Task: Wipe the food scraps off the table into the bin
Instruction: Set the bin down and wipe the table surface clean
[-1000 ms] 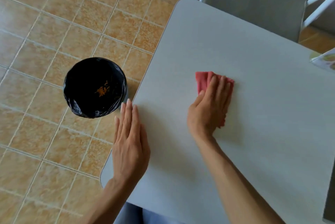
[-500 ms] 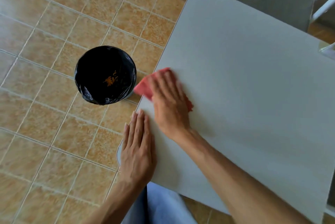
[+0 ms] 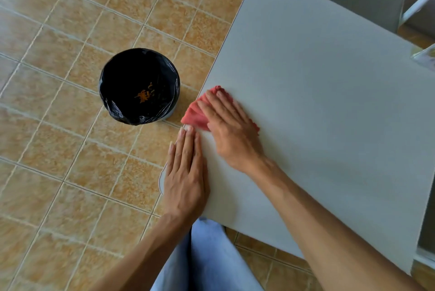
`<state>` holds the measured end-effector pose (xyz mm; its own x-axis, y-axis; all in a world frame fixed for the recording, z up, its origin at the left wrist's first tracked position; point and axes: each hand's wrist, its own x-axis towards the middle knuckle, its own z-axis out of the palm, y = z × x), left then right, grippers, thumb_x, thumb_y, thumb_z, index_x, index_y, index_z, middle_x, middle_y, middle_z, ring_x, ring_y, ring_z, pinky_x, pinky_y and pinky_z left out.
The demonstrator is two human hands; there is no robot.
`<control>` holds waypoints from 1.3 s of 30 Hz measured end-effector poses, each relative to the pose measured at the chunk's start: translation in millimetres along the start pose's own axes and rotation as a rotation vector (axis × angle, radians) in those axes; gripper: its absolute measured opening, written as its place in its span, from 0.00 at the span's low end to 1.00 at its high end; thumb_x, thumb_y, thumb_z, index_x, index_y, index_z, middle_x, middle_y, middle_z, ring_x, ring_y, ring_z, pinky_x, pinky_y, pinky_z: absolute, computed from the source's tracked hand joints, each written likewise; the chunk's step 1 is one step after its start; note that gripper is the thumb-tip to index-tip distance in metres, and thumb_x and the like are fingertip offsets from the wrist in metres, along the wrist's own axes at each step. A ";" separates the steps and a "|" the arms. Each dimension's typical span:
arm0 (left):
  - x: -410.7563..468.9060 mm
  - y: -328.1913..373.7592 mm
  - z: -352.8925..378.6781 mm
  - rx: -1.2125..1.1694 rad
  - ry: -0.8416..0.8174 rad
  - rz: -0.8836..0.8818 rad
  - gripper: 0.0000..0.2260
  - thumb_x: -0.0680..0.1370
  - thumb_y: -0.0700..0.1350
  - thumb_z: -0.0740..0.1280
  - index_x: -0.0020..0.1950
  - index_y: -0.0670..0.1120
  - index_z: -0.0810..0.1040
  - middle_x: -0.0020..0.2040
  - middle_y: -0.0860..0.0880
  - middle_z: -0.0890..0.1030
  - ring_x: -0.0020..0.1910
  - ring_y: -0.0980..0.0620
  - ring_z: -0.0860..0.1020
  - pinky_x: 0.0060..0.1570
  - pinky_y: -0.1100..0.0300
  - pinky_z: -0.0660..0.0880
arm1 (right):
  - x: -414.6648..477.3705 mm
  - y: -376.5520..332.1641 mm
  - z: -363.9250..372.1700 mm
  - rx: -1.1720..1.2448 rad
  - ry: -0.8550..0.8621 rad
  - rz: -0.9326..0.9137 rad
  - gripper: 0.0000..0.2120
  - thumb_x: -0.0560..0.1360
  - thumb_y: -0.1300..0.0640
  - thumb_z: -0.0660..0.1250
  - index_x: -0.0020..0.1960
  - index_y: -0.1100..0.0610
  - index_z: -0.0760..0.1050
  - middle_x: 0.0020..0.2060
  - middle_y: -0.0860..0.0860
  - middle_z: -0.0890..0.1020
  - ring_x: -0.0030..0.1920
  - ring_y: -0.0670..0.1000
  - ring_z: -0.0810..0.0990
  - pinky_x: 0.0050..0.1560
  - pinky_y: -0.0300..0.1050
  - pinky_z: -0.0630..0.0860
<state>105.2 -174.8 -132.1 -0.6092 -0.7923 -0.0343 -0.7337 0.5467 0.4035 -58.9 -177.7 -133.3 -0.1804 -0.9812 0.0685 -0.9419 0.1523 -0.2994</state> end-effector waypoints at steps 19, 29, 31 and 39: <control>-34.1 -35.8 -12.7 -0.037 -0.043 -0.023 0.25 0.84 0.44 0.53 0.79 0.37 0.52 0.81 0.40 0.51 0.80 0.43 0.48 0.78 0.47 0.49 | -5.6 -57.2 13.0 -0.014 0.216 0.569 0.25 0.81 0.58 0.58 0.78 0.59 0.65 0.78 0.59 0.66 0.80 0.61 0.59 0.80 0.60 0.55; -34.4 -33.1 -10.9 -0.083 -0.031 -0.038 0.25 0.84 0.42 0.53 0.79 0.36 0.53 0.80 0.40 0.51 0.80 0.43 0.49 0.78 0.46 0.52 | -8.7 -34.1 9.6 0.015 0.229 0.546 0.24 0.82 0.60 0.57 0.77 0.64 0.64 0.77 0.61 0.66 0.79 0.63 0.60 0.79 0.61 0.59; -35.6 -35.0 -9.9 -0.090 -0.038 -0.026 0.25 0.83 0.41 0.55 0.79 0.35 0.54 0.80 0.39 0.52 0.80 0.42 0.50 0.77 0.44 0.54 | -16.6 -66.4 17.6 0.010 0.208 0.563 0.25 0.82 0.59 0.56 0.78 0.63 0.63 0.78 0.60 0.64 0.81 0.61 0.57 0.80 0.60 0.56; -32.6 -29.7 -10.8 -0.054 -0.038 -0.026 0.27 0.81 0.37 0.57 0.79 0.35 0.52 0.80 0.37 0.51 0.80 0.40 0.49 0.76 0.41 0.54 | 13.2 7.4 5.1 -0.014 0.055 0.008 0.24 0.82 0.59 0.58 0.78 0.57 0.66 0.78 0.55 0.67 0.79 0.57 0.63 0.78 0.57 0.62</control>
<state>150.1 -168.1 -133.1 -0.6023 -0.7943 -0.0799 -0.7325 0.5101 0.4509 -66.8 -190.2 -139.5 -0.2028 -0.9720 0.1184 -0.9441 0.1620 -0.2871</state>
